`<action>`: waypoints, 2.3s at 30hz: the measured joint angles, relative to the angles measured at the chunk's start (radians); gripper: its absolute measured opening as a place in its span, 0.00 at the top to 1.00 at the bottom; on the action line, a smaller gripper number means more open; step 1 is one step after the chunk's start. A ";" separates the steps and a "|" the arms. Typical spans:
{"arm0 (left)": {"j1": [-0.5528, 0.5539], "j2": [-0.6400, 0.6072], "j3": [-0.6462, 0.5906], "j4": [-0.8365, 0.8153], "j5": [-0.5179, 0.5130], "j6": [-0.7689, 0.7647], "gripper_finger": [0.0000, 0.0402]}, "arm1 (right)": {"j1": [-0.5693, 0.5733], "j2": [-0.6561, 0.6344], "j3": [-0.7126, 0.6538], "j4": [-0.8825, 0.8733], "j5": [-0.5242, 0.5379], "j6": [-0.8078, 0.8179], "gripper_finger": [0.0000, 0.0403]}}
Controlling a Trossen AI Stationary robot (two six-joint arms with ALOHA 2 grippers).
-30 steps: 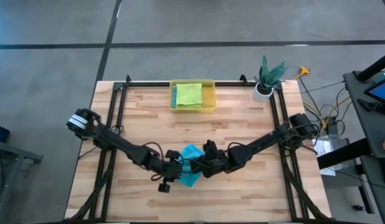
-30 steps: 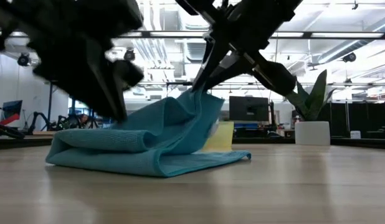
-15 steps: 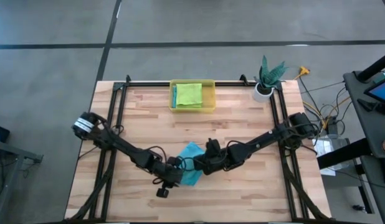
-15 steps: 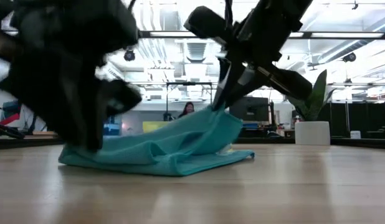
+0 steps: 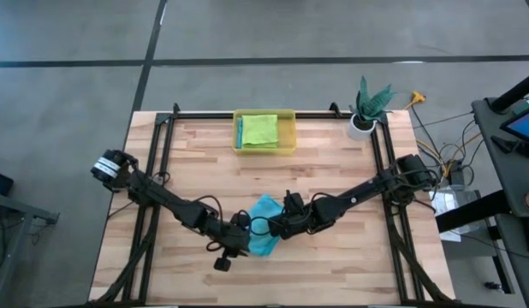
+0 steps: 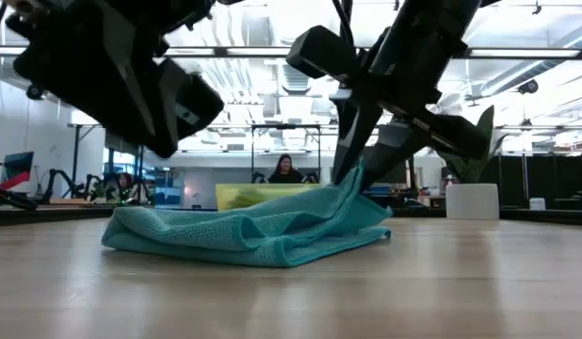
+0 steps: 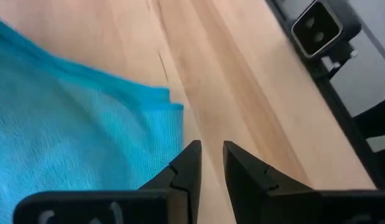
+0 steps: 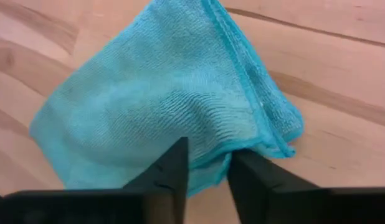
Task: Fold microfiber towels
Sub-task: Fold the blue microfiber cloth, then stack the blue microfiber cloth on the green microfiber cloth in the yellow bin
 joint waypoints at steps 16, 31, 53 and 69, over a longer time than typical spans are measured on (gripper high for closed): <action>0.015 -0.002 0.007 0.005 -0.022 0.033 0.87 | -0.014 -0.095 0.003 -0.163 0.089 0.051 0.32; 0.081 -0.256 0.001 -0.235 -0.171 0.118 0.87 | -0.025 -0.098 -0.044 -0.094 -0.150 0.536 0.44; 0.268 -0.729 -0.003 -0.665 -0.290 0.074 0.87 | -0.041 0.046 0.091 0.075 -0.281 0.292 0.45; 0.268 -0.825 0.001 -0.700 -0.286 0.014 0.87 | 0.038 0.327 0.304 0.161 -0.352 0.630 0.25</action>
